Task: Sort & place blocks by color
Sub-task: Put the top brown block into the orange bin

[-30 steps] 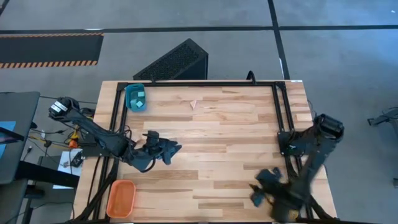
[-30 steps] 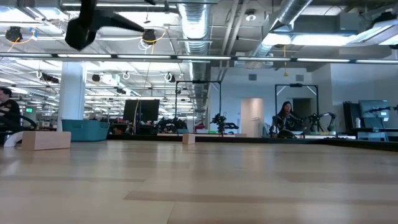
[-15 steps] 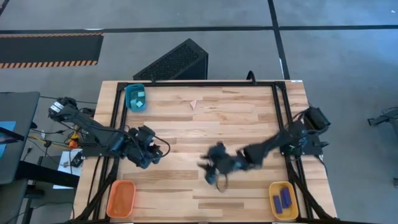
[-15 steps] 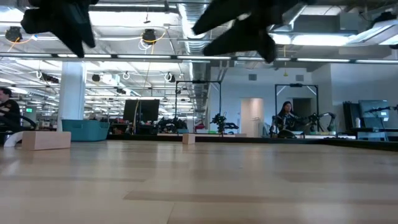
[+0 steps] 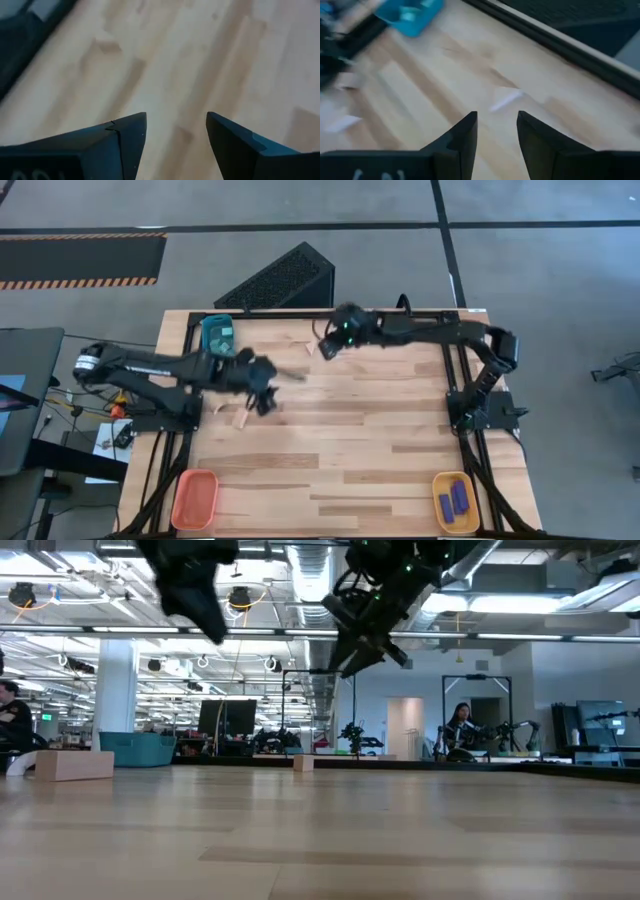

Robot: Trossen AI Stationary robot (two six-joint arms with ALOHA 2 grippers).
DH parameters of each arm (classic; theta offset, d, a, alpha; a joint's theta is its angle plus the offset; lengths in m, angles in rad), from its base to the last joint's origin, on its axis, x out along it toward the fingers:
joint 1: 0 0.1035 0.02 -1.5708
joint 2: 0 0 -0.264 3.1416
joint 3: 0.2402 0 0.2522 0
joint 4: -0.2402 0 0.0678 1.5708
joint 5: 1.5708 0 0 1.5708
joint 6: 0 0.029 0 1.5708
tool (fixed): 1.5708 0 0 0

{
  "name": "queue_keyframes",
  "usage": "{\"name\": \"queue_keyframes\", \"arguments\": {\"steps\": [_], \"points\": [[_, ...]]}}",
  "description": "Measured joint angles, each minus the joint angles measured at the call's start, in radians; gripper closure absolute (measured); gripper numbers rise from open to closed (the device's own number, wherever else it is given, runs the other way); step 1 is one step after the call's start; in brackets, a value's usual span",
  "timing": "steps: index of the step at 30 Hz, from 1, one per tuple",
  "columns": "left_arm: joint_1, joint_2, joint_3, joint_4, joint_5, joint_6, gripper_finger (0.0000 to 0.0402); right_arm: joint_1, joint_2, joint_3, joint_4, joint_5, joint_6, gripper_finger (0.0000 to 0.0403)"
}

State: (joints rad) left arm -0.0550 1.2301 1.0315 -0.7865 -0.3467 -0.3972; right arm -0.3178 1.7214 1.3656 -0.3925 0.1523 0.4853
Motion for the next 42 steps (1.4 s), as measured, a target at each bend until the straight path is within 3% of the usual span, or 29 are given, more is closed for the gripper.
{"name": "queue_keyframes", "arguments": {"steps": [3, 7, 13, 17, 21, 27, 32, 38, 42], "points": [[0.15, 0.0, -0.029, 0.133, 0.109, 0.168, 0.0207, -0.047, 0.002, 0.004, -0.032, -0.062, -0.092, 0.0247], [0.304, 0.0, -0.054, 0.258, 0.229, 0.219, 0.0207, -0.078, 0.002, 0.004, -0.027, -0.26, -0.444, 0.0242], [0.405, 0.0, -0.055, 0.324, 0.229, 0.195, 0.0207, -0.11, 0.05, 0.015, 0.004, -0.291, -0.91, 0.0196], [0.427, 0.0, -0.055, 0.373, 0.226, 0.137, 0.0207, -0.18, 0.157, 0.117, -0.095, -0.33, -1.128, 0.0161], [0.431, 0.0, -0.055, 0.409, 0.185, 0.048, 0.0207, -0.238, 0.323, 0.298, -0.228, -0.4, -1.302, 0.0156], [0.407, 0.0, -0.055, 0.395, 0.109, -0.128, 0.0207, -0.314, 0.506, 0.503, -0.276, -0.576, -1.297, 0.018], [0.37, 0.0, -0.055, 0.381, 0.06, -0.203, 0.0207, -0.335, 0.593, 0.591, -0.316, -0.598, -1.289, 0.0208], [0.364, 0.0, -0.055, 0.373, 0.046, -0.205, 0.0207, -0.319, 0.623, 0.649, -0.304, -0.601, -1.071, 0.0223], [0.365, 0.0, -0.055, 0.372, 0.044, -0.189, 0.0207, -0.289, 0.626, 0.645, -0.305, -0.566, -1.124, 0.0224]]}}
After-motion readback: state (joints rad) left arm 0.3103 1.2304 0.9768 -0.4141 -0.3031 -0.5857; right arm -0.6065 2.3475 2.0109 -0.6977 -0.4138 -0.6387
